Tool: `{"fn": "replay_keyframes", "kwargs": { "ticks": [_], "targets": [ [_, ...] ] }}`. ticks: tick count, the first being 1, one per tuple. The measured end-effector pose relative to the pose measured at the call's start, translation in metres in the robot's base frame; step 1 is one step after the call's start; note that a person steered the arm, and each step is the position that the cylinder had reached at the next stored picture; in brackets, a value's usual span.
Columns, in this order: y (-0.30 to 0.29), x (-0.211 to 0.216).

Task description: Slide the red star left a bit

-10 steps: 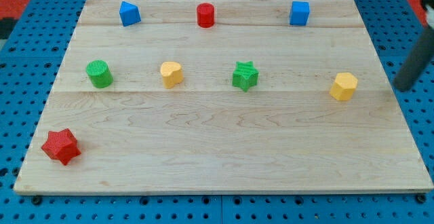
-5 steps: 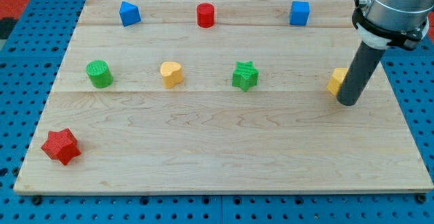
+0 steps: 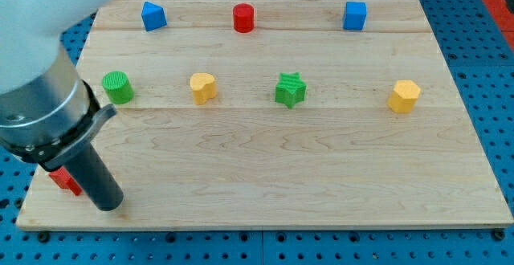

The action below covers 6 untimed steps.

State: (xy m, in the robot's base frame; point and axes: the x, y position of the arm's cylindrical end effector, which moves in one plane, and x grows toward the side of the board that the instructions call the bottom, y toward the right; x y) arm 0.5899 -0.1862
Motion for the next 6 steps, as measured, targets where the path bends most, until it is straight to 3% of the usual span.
{"fn": "replay_keyframes", "kwargs": {
  "ticks": [2, 4, 5, 6],
  "targets": [
    [-0.017, 0.017],
    [-0.042, -0.046],
    [-0.042, -0.048],
    [-0.061, -0.008]
  ]
}}
